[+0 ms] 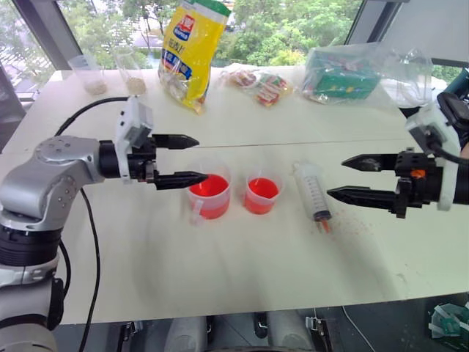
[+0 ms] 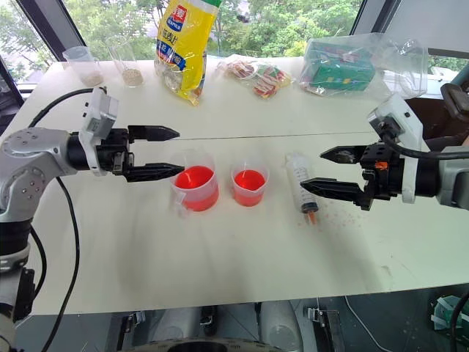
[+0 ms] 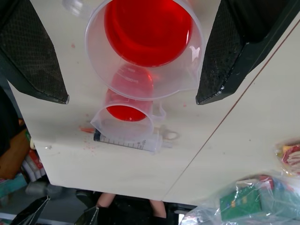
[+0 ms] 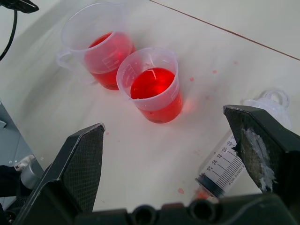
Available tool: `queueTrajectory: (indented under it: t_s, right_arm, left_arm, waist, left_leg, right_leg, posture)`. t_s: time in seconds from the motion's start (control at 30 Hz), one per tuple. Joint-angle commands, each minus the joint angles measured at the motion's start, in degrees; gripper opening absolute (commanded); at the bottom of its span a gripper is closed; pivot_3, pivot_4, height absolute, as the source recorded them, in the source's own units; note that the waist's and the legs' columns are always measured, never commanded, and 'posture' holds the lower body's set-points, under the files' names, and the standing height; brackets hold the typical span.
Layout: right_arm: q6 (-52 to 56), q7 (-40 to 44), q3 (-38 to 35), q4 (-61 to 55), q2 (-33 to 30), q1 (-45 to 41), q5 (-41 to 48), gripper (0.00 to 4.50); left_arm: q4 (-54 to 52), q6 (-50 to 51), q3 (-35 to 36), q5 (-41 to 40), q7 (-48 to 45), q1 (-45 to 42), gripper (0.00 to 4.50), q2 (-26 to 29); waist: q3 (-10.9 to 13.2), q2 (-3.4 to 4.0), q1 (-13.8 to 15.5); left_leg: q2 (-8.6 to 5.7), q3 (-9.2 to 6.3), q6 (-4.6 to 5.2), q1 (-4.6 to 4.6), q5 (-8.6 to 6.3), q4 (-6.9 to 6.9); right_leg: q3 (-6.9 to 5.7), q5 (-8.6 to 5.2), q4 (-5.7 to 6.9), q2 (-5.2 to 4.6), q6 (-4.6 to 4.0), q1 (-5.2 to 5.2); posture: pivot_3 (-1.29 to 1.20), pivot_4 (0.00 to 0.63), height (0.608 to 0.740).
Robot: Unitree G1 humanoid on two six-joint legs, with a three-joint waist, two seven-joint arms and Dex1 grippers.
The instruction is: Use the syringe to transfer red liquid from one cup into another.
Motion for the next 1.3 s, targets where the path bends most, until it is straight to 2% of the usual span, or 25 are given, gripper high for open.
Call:
queueTrajectory:
  t_s: [0.03, 0.33, 0.73, 1.03, 1.3]
  right_arm:
    - [-1.0, -0.1, -0.6, 0.0, -0.6, -0.2, 0.0, 4.42]
    - [-0.9, -3.1, 4.0, 2.4, -0.4, -3.0, -2.6, 4.42]
    - [10.7, -10.4, 16.8, 11.6, 1.3, -18.5, -6.9, 4.42]
    - [19.5, -14.5, 25.3, 22.8, 7.2, -30.0, -15.2, 4.42]
    - [19.2, -13.4, 35.8, 38.5, 14.0, -38.2, -24.3, 4.42]
  left_arm:
    - [-1.7, 0.8, 2.0, -1.3, -0.2, -0.9, 4.50, 1.7]
    - [-3.3, 2.0, 3.2, -3.6, 1.5, -1.0, 4.50, 1.4]
    - [-2.8, 0.7, 2.0, -3.3, 1.1, -1.6, 4.50, 0.2]
    - [-1.8, -1.9, 0.2, -1.8, 1.6, -2.5, 4.50, -3.6]
    - [0.4, -6.8, -0.5, 0.5, 1.8, -2.1, 4.50, -7.6]
  waist:
    - [0.0, 0.00, 0.0]
    - [0.0, 0.00, 0.0]
    - [0.0, 0.00, -0.1]
    - [0.0, 0.00, -0.1]
    - [0.0, 0.00, -0.2]
  left_leg:
    - [0.00, 0.00, 0.00, 0.00, 0.00, 0.00]
    - [0.00, 0.00, 0.00, 0.00, 0.00, 0.00]
    - [0.00, 0.03, 0.00, 0.00, 0.00, 0.01]
    - [-0.01, 0.07, 0.00, -0.01, 0.00, 0.00]
    - [-0.02, 0.12, 0.01, -0.01, 0.00, 0.01]
  right_leg:
    - [0.00, 0.00, 0.00, 0.00, 0.00, 0.00]
    - [0.00, 0.00, 0.01, 0.00, 0.00, 0.00]
    - [0.02, -0.02, 0.03, 0.00, -0.04, -0.04]
    - [0.04, 0.06, 0.04, -0.01, 0.08, -0.05]
    - [0.06, 0.09, 0.09, 0.00, 0.13, -0.07]
  posture:
    - [0.00, 0.150, 0.740]
    - [0.00, 0.150, 0.740]
    - [0.00, 0.150, 0.740]
    - [0.00, 0.150, 0.740]
    - [0.00, 0.150, 0.740]
